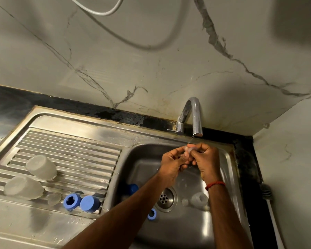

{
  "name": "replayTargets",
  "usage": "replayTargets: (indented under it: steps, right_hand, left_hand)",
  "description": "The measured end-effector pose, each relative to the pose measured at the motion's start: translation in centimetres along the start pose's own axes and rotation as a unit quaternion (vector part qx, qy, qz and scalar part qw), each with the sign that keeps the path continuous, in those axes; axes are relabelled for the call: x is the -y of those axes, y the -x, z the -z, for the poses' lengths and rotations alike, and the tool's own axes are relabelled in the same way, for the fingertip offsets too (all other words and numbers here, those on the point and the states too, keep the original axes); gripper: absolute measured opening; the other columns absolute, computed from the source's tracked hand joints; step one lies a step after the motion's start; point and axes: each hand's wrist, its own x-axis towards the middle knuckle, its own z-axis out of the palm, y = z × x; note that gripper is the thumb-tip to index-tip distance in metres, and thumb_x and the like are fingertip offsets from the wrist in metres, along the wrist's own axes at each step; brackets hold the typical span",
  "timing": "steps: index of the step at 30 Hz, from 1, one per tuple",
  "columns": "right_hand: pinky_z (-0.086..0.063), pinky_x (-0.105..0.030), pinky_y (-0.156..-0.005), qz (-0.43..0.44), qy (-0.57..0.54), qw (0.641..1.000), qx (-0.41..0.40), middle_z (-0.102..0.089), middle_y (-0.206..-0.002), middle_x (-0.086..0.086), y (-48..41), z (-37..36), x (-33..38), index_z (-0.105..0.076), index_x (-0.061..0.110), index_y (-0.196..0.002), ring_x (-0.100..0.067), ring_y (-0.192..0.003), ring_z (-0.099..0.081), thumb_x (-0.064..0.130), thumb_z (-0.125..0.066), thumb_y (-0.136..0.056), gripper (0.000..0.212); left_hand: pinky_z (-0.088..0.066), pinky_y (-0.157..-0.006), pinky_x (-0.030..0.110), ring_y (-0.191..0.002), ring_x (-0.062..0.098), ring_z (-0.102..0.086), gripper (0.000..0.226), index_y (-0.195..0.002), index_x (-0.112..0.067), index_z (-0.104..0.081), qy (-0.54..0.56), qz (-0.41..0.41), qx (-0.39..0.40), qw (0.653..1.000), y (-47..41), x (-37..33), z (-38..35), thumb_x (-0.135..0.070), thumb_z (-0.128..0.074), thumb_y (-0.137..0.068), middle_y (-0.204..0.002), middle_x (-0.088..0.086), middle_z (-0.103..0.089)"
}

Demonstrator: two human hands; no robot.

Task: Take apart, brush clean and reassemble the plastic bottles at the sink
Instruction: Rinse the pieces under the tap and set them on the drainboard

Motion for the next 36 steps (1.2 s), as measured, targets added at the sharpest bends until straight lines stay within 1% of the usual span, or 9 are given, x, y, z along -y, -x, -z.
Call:
replayTargets:
  steps: [4,9,12,18,22,26,29,32,36]
  right_hand:
    - [-0.053,-0.030,-0.052,-0.009,0.004,1.000,0.014,-0.068,-0.060,-0.007,-0.2,0.1,-0.3,-0.071,0.009,-0.080,-0.014,-0.047,-0.060,0.003,-0.074,-0.084,0.008]
    - [-0.061,-0.041,-0.075,-0.076,-0.080,0.991,0.071,-0.076,-0.081,-0.009,-0.2,-0.4,-0.1,-0.075,0.014,-0.083,-0.028,-0.077,-0.074,-0.010,-0.069,-0.083,0.024]
    - [-0.062,-0.039,-0.076,-0.082,-0.101,0.987,0.094,-0.075,-0.091,-0.016,-0.6,-0.8,0.7,-0.074,0.010,-0.087,-0.030,-0.084,-0.075,-0.011,-0.066,-0.086,0.023]
    - [-0.059,-0.033,-0.089,-0.065,-0.111,0.981,0.148,-0.073,-0.113,-0.009,-0.7,-2.2,1.7,-0.067,0.007,-0.121,-0.018,-0.102,-0.071,0.004,-0.064,-0.093,0.029]
    - [-0.059,-0.031,-0.082,-0.015,-0.107,0.989,0.104,-0.076,-0.105,-0.003,-0.3,-2.1,1.3,-0.072,0.018,-0.114,-0.015,-0.096,-0.073,0.012,-0.069,-0.091,0.024]
    - [-0.059,-0.026,-0.063,-0.012,-0.100,0.995,-0.014,-0.076,-0.083,-0.006,-0.4,-2.3,1.5,-0.075,0.010,-0.100,-0.015,-0.068,-0.071,0.019,-0.074,-0.088,0.015]
    - [-0.062,-0.036,-0.062,-0.026,-0.030,0.996,-0.075,-0.074,-0.077,-0.005,-0.9,-2.8,0.8,-0.074,0.011,-0.093,-0.016,-0.066,-0.072,0.028,-0.063,-0.097,0.021]
    - [-0.062,-0.040,-0.076,0.007,0.063,0.996,-0.069,-0.075,-0.092,-0.001,-1.1,-2.5,0.6,-0.074,0.016,-0.100,-0.014,-0.082,-0.072,0.023,-0.062,-0.098,0.014]
    - [-0.058,-0.019,-0.072,0.062,0.032,0.997,-0.017,-0.074,-0.092,0.008,0.0,-1.3,1.3,-0.070,0.029,-0.092,-0.005,-0.084,-0.071,0.011,-0.075,-0.086,0.020]
  left_hand:
    - [-0.050,-0.067,0.028,-0.078,0.014,-0.063,0.036,-0.130,-0.015,-0.065,-0.046,0.005,-0.009,0.999,-0.3,0.2,0.6,-0.019,-0.066,-0.094,-0.095,0.005,-0.071]
    - [-0.056,-0.078,0.035,-0.082,0.024,-0.067,0.017,-0.108,0.002,-0.071,-0.032,-0.017,-0.067,0.997,-1.6,-0.3,0.9,-0.006,-0.059,-0.098,-0.096,0.018,-0.073]
    - [-0.058,-0.070,0.027,-0.076,0.020,-0.068,0.017,-0.089,-0.005,-0.073,-0.077,-0.026,-0.110,0.991,-2.1,-1.1,0.6,0.000,-0.059,-0.097,-0.084,0.011,-0.074]
    - [-0.062,-0.082,0.039,-0.090,0.025,-0.074,0.018,-0.094,-0.010,-0.075,-0.101,-0.014,-0.241,0.965,-3.9,-1.8,0.4,-0.001,-0.059,-0.097,-0.091,0.010,-0.076]
    - [-0.062,-0.081,0.040,-0.087,0.023,-0.073,0.013,-0.094,-0.013,-0.073,-0.168,-0.059,-0.212,0.961,-3.9,-2.6,0.3,-0.013,-0.060,-0.100,-0.090,0.007,-0.075]
    - [-0.061,-0.079,0.037,-0.078,0.017,-0.068,0.019,-0.094,-0.011,-0.069,-0.217,-0.064,-0.188,0.956,-3.4,-2.6,-0.9,-0.024,-0.057,-0.103,-0.087,0.009,-0.072]
    - [-0.060,-0.077,0.037,-0.076,0.016,-0.066,0.021,-0.093,-0.014,-0.066,-0.213,-0.048,-0.179,0.959,-3.1,-2.6,-1.6,-0.027,-0.055,-0.104,-0.085,0.007,-0.070]
    - [-0.054,-0.062,0.029,-0.062,0.012,-0.061,0.025,-0.101,-0.006,-0.067,-0.100,0.008,-0.135,0.986,-2.2,-2.8,-2.0,-0.026,-0.052,-0.105,-0.075,0.004,-0.067]
    - [-0.049,-0.062,0.029,-0.062,0.014,-0.057,0.019,-0.104,-0.005,-0.068,-0.020,0.036,-0.116,0.992,-1.4,-3.6,-1.8,-0.015,-0.052,-0.105,-0.076,0.009,-0.065]
